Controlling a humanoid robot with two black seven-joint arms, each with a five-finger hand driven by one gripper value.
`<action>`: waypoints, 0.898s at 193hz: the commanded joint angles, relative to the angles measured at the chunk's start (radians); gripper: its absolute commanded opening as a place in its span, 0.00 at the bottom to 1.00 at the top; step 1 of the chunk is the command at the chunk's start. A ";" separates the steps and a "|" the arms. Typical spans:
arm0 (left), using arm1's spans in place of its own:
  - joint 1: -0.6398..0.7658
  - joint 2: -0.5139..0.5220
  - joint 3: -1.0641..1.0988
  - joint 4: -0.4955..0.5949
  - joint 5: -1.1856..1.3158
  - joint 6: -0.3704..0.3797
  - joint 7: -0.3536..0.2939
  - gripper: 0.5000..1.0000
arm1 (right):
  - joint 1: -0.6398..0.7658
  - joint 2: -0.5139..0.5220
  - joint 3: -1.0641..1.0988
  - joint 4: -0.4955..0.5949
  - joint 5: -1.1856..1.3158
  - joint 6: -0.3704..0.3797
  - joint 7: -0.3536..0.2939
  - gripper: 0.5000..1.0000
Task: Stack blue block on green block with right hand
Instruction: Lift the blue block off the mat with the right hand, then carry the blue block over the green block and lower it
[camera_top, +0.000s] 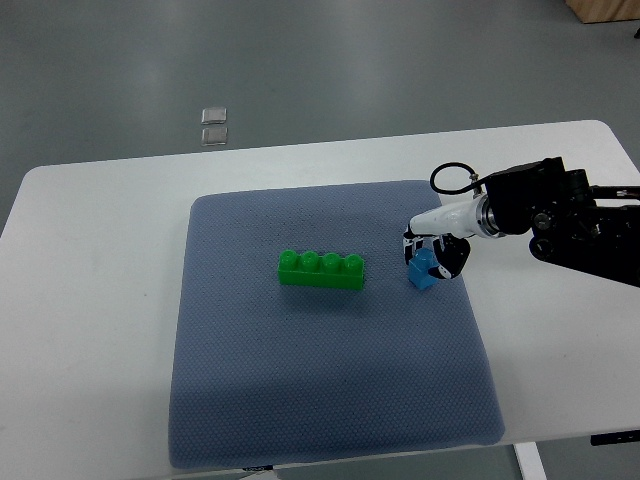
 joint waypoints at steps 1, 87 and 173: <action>0.000 0.000 0.000 0.000 0.000 0.000 0.000 1.00 | 0.003 -0.002 0.011 0.001 -0.007 -0.003 0.009 0.00; 0.000 0.000 0.000 0.000 0.000 0.000 0.000 1.00 | 0.156 -0.010 0.029 0.020 -0.023 -0.042 0.132 0.00; 0.000 0.000 0.000 0.000 0.000 0.000 0.000 1.00 | 0.152 0.016 0.029 0.018 -0.088 -0.137 0.388 0.00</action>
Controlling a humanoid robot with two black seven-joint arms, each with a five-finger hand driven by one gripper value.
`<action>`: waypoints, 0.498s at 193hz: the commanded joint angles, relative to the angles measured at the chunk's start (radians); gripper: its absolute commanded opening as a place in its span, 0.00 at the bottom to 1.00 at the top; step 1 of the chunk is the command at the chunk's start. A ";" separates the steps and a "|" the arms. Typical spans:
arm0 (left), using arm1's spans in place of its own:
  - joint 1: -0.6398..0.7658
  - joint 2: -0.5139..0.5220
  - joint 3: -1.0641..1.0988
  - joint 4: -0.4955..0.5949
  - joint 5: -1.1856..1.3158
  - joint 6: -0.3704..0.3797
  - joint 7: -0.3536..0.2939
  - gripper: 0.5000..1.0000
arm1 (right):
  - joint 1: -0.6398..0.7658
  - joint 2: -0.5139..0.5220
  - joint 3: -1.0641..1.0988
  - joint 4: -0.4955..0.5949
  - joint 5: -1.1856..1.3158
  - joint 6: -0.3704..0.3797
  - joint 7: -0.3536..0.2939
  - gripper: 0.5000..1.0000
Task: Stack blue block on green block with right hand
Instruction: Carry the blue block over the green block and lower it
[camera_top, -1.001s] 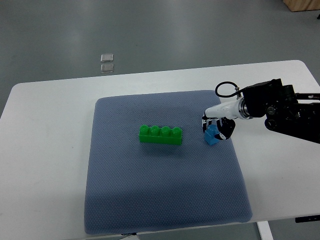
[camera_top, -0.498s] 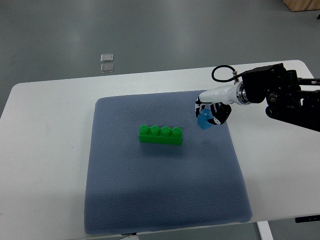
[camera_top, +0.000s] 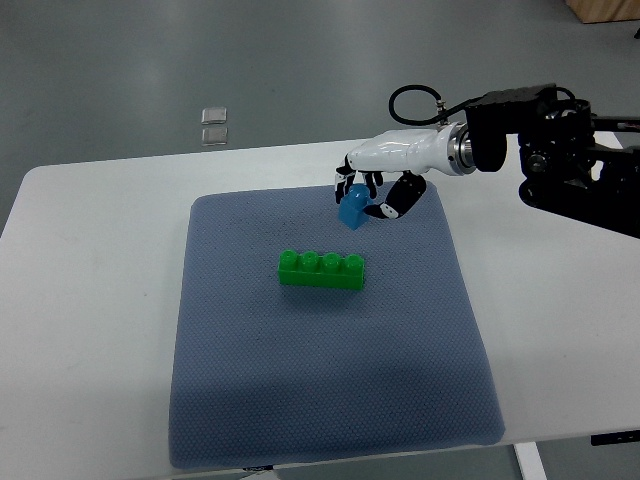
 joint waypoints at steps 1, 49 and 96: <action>0.000 0.000 0.000 0.000 0.000 0.000 0.000 1.00 | -0.015 0.003 -0.001 -0.001 -0.014 -0.023 0.063 0.00; 0.000 0.000 0.000 0.000 0.000 0.000 0.000 1.00 | -0.031 0.073 -0.001 -0.009 -0.027 -0.037 0.092 0.00; 0.000 0.000 0.000 0.000 0.000 0.000 0.000 1.00 | -0.052 0.122 -0.001 -0.052 -0.071 -0.054 0.094 0.00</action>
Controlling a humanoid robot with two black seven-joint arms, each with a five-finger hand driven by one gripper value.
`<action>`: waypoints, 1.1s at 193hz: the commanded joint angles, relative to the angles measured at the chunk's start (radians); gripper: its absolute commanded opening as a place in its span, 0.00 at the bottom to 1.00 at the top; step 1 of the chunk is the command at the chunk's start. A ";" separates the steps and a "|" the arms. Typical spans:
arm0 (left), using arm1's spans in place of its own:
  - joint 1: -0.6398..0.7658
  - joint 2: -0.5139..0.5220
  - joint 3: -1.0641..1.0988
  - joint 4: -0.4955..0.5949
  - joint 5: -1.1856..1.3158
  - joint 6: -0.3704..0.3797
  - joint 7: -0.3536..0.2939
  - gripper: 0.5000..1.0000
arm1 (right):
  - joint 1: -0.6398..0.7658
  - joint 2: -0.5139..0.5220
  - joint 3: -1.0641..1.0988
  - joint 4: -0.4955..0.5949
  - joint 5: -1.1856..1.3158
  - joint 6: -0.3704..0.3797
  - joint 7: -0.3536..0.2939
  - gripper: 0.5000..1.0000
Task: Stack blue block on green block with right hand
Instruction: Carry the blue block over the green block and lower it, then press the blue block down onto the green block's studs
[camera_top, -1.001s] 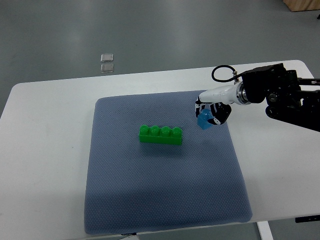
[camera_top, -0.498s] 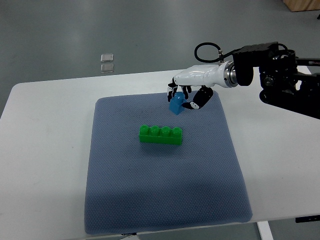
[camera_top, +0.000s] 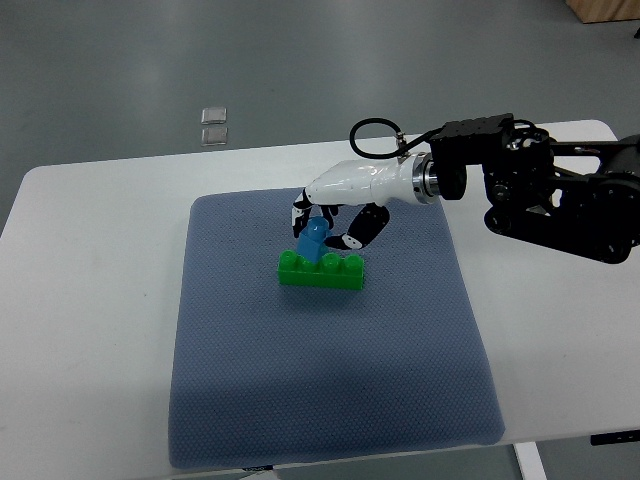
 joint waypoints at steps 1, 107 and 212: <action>0.000 0.000 0.000 0.000 0.000 0.000 0.000 1.00 | -0.007 0.019 -0.002 -0.023 -0.019 -0.007 0.002 0.00; 0.000 0.000 0.000 0.000 0.000 0.000 0.000 1.00 | -0.025 0.036 -0.015 -0.068 -0.108 -0.027 0.046 0.00; 0.000 0.000 0.000 0.000 0.000 0.000 0.000 1.00 | -0.042 0.059 -0.029 -0.120 -0.143 -0.040 0.072 0.00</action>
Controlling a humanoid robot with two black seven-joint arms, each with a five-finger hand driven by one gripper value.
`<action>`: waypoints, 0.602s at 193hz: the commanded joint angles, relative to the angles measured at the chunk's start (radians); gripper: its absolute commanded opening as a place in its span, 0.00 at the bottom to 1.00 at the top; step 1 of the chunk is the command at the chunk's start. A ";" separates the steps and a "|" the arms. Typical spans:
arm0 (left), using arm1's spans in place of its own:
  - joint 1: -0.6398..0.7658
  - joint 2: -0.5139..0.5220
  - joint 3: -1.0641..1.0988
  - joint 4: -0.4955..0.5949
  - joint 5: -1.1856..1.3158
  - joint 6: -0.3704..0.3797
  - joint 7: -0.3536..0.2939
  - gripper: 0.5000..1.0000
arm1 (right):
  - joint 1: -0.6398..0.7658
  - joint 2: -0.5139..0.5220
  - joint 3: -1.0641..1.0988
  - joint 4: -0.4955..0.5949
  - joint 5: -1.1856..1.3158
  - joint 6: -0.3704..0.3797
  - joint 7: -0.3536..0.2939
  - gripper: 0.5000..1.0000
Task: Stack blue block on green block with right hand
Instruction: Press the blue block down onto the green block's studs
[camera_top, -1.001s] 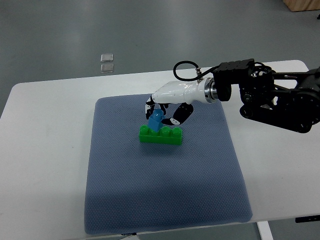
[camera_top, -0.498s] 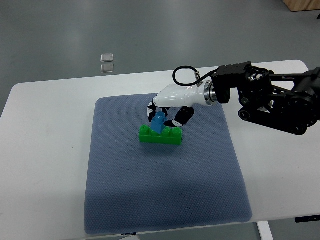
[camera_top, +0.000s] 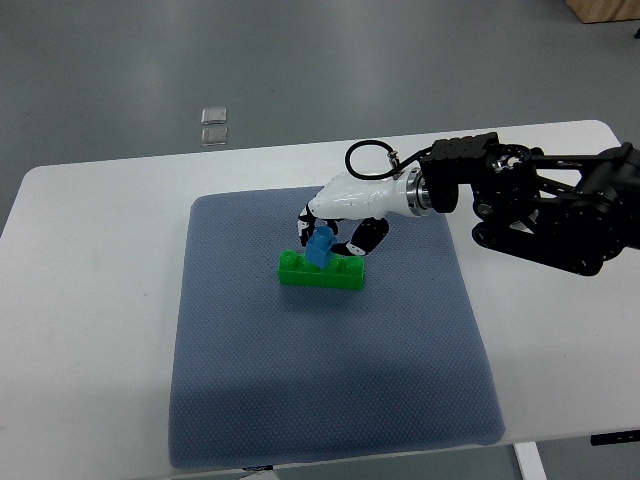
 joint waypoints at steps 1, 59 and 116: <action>0.000 0.000 0.000 0.000 0.000 0.000 0.000 1.00 | -0.001 0.000 -0.009 -0.008 -0.003 0.000 0.017 0.00; 0.000 0.000 0.000 0.000 0.000 0.000 0.000 1.00 | -0.001 0.000 -0.016 -0.020 -0.028 -0.009 0.032 0.00; 0.000 0.000 0.000 0.000 0.000 0.000 0.000 1.00 | -0.001 0.000 -0.049 -0.020 -0.034 -0.029 0.036 0.01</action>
